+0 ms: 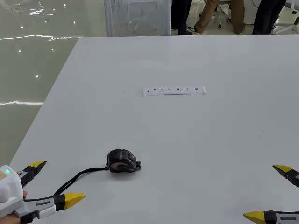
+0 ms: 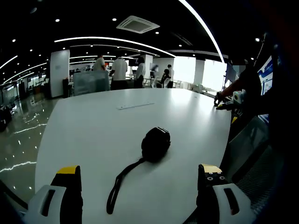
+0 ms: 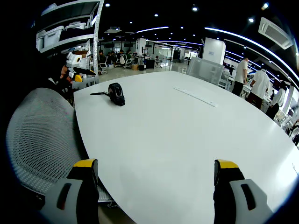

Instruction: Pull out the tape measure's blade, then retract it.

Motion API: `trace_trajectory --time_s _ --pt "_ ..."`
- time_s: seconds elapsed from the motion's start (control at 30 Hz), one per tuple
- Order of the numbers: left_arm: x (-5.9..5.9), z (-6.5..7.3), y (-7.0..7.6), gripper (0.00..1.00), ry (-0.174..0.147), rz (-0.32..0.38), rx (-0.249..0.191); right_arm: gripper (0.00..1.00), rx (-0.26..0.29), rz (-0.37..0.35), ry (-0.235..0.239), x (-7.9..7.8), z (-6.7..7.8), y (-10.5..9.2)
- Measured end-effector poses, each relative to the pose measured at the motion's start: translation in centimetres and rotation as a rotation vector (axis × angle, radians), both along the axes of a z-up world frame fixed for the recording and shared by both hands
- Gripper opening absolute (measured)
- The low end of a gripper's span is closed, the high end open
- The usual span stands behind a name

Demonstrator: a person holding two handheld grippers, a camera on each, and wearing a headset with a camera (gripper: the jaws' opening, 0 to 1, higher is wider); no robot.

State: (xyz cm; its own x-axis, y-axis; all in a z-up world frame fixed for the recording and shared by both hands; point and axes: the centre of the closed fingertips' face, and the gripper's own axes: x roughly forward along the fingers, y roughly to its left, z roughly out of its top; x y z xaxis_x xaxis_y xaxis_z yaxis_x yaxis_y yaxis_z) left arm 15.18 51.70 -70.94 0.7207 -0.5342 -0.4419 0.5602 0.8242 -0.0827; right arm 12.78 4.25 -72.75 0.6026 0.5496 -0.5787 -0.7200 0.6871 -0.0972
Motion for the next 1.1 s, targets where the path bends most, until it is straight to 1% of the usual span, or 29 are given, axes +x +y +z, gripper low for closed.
trace_trajectory --time_s 0.07,0.1,0.2,0.3,0.37,0.53,0.6,0.63,0.67,0.73,0.77,0.8,0.83,0.97,1.0,1.03,1.1 --pt "-0.2 -0.1 0.1 1.0 0.002 0.003 -0.001 1.0 -0.001 0.0 -0.006 -0.3 0.3 0.1" --pt "-0.3 -0.2 0.2 1.0 0.004 0.007 0.005 1.0 -0.003 0.0 -0.006 -0.3 0.2 0.1" --pt "-0.5 -0.4 0.4 1.0 0.018 0.011 0.011 1.0 -0.007 -0.009 0.0 -0.4 0.3 0.0" --pt "-0.8 -0.2 0.5 1.0 0.016 0.014 0.009 1.0 -0.007 -0.008 0.002 -0.7 0.2 0.0" --pt "-0.8 -0.1 0.6 1.0 0.013 0.019 0.007 1.0 -0.011 -0.005 0.007 -0.8 0.2 -0.1" --pt "-0.7 0.1 0.6 1.0 0.013 0.02 0.006 1.0 -0.004 -0.016 -0.002 -0.8 0.6 -0.2" --pt "-0.6 -0.3 1.0 1.0 0.04 0.037 0.022 1.0 -0.002 -0.017 -0.004 -0.8 0.6 -0.3" --pt "-0.5 -0.3 1.1 1.0 0.035 0.04 0.028 1.0 -0.003 -0.017 -0.004 -0.8 0.6 -0.3" --pt "-0.3 -0.2 1.2 1.0 0.017 0.044 0.033 1.0 -0.004 -0.018 -0.003 -0.8 0.5 -0.3" --pt "-0.4 -0.3 1.2 1.0 0.03 0.049 0.022 1.0 -0.004 -0.02 0.002 -0.8 0.5 -0.4" --pt "-0.4 -0.3 1.1 1.0 0.035 0.047 0.019 1.0 0.006 -0.021 0.005 -0.8 0.6 -0.3" --pt "-0.4 -0.3 1.0 1.0 0.034 0.044 0.018 1.0 0.009 -0.023 0.002 -0.7 0.7 -0.3" --pt "-0.5 -0.4 0.8 1.0 0.036 0.038 0.017 1.0 0.003 -0.023 -0.001 -0.7 0.7 -0.4" --pt "-0.6 -0.6 0.5 1.0 0.038 0.028 0.027 1.0 -0.02 -0.021 0.02 -0.8 0.3 -0.6" --pt "-0.6 -0.7 0.5 1.0 0.039 0.029 0.026 1.0 -0.045 -0.022 0.025 -0.8 0.1 -0.9" --pt "-0.6 -0.7 0.6 1.0 0.04 0.034 0.03 1.0 -0.052 -0.023 0.026 -0.7 0.0 -0.9" --pt "-0.6 -0.8 0.6 1.0 0.042 0.035 0.031 1.0 -0.042 -0.025 0.014 -0.5 0.2 -1.0"
